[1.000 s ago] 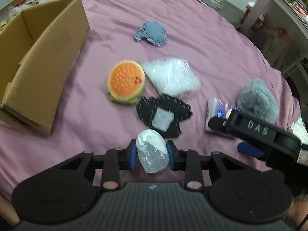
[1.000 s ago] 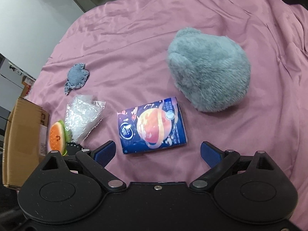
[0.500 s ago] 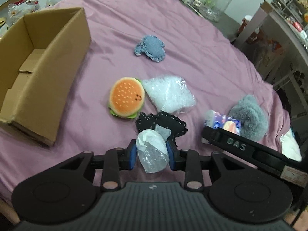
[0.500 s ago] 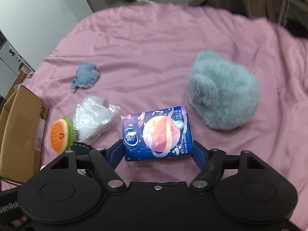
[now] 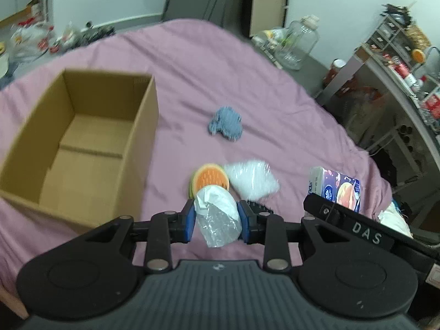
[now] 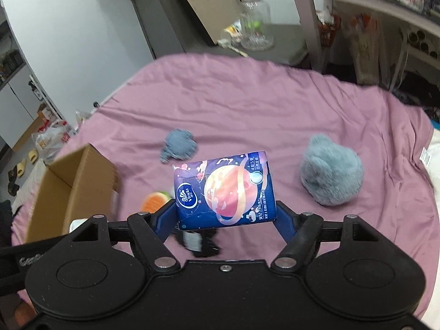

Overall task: Organize soft objects
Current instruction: 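Carry both items to the box and open both tools to drop them, then grasp the hamburger plush with the left tool while the right tool grasps the black patch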

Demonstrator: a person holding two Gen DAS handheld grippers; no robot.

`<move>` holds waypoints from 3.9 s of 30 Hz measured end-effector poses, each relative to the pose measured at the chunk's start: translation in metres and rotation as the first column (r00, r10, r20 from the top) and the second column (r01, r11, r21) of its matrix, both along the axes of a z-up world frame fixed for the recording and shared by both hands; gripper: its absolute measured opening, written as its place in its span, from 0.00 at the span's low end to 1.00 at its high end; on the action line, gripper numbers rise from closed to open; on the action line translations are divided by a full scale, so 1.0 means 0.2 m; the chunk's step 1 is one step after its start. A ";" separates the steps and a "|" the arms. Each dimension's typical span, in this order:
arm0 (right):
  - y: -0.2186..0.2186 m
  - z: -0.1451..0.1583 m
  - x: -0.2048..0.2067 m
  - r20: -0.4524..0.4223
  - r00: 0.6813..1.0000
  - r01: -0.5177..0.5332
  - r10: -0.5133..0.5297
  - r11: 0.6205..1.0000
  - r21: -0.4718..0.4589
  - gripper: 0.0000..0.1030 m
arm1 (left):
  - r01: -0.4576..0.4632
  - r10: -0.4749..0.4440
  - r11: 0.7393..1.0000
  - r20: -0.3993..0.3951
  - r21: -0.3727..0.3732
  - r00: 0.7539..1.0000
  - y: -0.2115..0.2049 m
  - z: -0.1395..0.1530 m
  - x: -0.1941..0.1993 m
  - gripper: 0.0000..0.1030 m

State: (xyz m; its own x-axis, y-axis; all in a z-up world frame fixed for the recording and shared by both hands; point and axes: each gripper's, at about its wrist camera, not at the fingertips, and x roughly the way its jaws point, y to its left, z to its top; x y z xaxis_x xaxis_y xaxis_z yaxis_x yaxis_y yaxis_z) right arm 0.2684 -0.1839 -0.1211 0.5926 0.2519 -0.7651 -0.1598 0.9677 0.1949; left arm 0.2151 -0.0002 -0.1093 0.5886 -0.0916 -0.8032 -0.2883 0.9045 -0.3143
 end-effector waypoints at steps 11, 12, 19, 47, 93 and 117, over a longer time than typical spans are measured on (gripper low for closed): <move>0.21 0.15 -0.09 0.048 0.999 0.010 -0.011 1.000 0.019 0.69 | 0.030 -0.033 0.999 0.074 0.046 0.997 0.29 0.15 0.03 0.31; 0.23 0.15 -0.10 0.052 0.999 0.010 -0.011 1.000 0.019 0.69 | 0.025 -0.029 0.999 0.080 0.048 0.996 0.31 0.16 0.03 0.31; 0.37 0.21 -0.09 0.087 0.996 0.007 -0.010 0.999 0.041 0.69 | -0.010 0.003 0.998 0.101 0.069 0.995 0.51 0.21 0.10 0.31; 0.89 0.03 0.11 -0.001 0.994 -0.107 0.107 0.990 0.096 0.69 | -0.102 0.103 0.994 0.024 -0.042 0.994 0.96 -0.15 0.25 0.31; 0.45 0.22 0.02 0.057 0.998 -0.033 0.031 0.999 0.024 0.88 | -0.109 0.105 0.993 0.087 0.046 0.991 0.77 0.05 0.13 0.73; 0.00 -0.06 -0.04 -0.032 0.999 0.039 -0.036 0.992 0.117 0.87 | 0.131 -0.148 0.979 0.103 0.156 0.984 0.17 0.09 0.14 0.71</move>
